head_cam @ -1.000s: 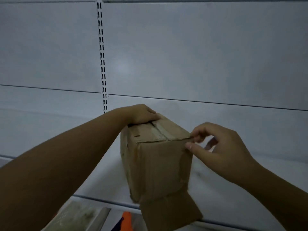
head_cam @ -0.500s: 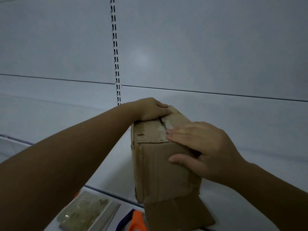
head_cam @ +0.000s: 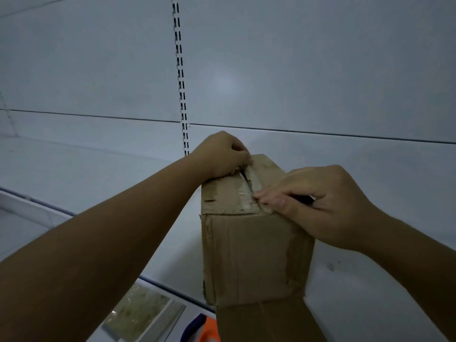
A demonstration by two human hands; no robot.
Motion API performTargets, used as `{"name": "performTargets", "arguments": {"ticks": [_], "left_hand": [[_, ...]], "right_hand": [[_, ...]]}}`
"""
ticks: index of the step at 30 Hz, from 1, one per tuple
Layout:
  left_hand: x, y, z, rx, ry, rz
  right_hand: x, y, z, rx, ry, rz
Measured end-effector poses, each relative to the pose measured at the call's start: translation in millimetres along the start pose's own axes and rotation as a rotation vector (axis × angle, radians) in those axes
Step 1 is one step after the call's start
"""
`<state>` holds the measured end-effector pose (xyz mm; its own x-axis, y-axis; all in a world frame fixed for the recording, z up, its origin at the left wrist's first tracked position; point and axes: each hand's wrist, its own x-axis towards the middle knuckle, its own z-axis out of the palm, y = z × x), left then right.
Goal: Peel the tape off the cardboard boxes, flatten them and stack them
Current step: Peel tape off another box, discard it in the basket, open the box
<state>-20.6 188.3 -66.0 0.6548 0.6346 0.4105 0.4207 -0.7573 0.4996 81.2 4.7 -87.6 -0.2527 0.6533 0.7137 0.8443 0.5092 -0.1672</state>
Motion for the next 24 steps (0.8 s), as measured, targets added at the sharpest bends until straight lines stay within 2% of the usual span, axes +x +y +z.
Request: {"name": "performTargets", "arguments": {"ticks": [3, 5, 8, 11, 15, 19, 21, 24], "left_hand": [[-11.3, 4.6, -7.5, -0.213, 0.285, 0.022], [-25.0, 12.3, -14.4, -0.314, 0.384, 0.059], [-60.5, 27.7, -18.9, -0.377, 0.264, 0.145], [-103.4, 33.3, -18.2, -0.285, 0.137, 0.188], [-137.3, 23.3, -7.2, -0.219, 0.15, 0.223], [-148.8, 10.1, 13.5, -0.459, 0.168, 0.269], [-152.9, 2.8, 20.3, -0.594, 0.197, 0.264], [-157.1, -4.6, 26.7, -0.675, 0.245, 0.267]], "right_hand": [[-3.3, 11.5, -9.0, 0.073, -0.322, 0.155], [-5.7, 15.7, -10.0, 0.022, -0.431, 0.204], [-3.9, 12.4, -11.7, -0.039, -0.43, 0.211], [-1.8, 8.5, -18.7, -0.139, -0.442, 0.193], [-0.9, 5.3, -31.2, -0.246, -0.346, 0.209], [-1.1, 3.2, -23.7, -0.218, -0.337, 0.197], [-3.0, 1.5, -16.7, -0.189, -0.407, 0.199], [-5.1, -2.8, -9.9, -0.132, -0.467, 0.218]]}}
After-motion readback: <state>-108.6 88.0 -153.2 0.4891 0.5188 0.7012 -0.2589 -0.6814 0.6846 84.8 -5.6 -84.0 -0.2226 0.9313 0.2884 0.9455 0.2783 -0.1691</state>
